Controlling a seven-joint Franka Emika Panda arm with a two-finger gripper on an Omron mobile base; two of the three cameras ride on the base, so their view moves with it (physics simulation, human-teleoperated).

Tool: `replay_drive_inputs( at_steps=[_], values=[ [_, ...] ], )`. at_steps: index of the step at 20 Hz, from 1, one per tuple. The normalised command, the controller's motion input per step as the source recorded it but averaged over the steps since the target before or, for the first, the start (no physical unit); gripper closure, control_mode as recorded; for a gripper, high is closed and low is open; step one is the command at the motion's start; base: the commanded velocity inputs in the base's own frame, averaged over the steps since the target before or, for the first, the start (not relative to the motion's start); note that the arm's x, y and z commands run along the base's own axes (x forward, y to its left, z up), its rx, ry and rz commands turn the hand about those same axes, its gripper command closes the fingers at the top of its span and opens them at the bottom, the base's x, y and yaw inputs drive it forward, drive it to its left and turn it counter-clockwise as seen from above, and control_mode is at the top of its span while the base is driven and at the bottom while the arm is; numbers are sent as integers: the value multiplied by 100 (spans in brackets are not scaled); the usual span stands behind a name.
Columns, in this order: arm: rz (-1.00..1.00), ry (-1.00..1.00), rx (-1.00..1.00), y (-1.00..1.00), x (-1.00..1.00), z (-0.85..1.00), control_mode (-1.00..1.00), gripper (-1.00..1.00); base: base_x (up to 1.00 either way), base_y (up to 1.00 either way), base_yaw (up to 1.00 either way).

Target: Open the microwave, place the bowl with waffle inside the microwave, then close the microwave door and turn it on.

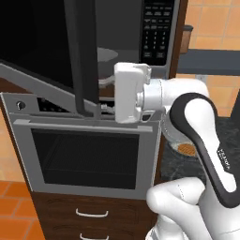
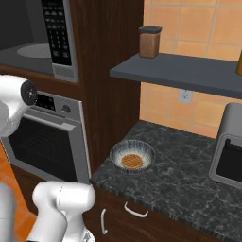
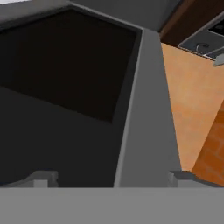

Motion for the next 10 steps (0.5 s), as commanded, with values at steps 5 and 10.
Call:
replay_drive_inputs(
  at_steps=[5, 10],
  values=[
    [0, 1, -21, 92, -8, 18, -100, -100, 0, 0, 0],
    [0, 12, -18, 100, 24, 1, -100, -100, 0, 0, 0]
  ],
)
